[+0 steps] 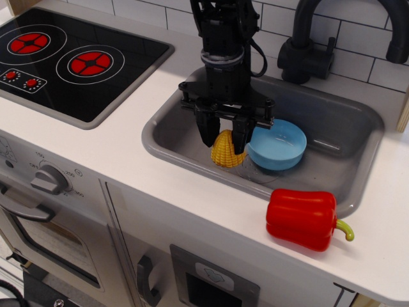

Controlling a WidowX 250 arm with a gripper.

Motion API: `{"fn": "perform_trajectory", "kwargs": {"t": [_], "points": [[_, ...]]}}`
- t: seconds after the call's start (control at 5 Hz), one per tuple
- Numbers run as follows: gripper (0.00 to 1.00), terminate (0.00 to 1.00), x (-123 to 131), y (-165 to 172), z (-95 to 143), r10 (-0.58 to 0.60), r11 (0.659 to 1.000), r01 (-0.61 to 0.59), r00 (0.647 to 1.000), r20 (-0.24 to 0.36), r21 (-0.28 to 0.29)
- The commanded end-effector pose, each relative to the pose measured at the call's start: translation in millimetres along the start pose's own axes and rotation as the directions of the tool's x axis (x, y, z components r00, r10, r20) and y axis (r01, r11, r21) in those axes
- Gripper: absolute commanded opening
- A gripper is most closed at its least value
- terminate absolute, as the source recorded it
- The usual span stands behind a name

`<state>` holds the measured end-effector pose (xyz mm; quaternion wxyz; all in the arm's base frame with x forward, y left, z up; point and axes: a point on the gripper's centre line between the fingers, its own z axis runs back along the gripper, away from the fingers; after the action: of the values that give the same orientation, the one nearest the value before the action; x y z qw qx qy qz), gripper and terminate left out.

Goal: Put corn in bowl sink

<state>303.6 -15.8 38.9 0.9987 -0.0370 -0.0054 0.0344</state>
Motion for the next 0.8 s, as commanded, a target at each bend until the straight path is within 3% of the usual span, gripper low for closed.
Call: {"fn": "perform_trajectory", "kwargs": {"t": [0.0, 0.2, 0.6], "points": [[0.0, 0.0, 38.3, -18.6, 29.2, 0.033, 0.999, -0.031, 0.995, 0.093, -0.021], [0.0, 0.0, 48.1, -24.1, 31.2, 0.047, 0.998, -0.044, 0.994, 0.096, -0.034], [0.0, 0.0, 63.4, -30.0, 4.6, 0.059, 0.998, -0.062, 0.993, 0.106, 0.022]]}}
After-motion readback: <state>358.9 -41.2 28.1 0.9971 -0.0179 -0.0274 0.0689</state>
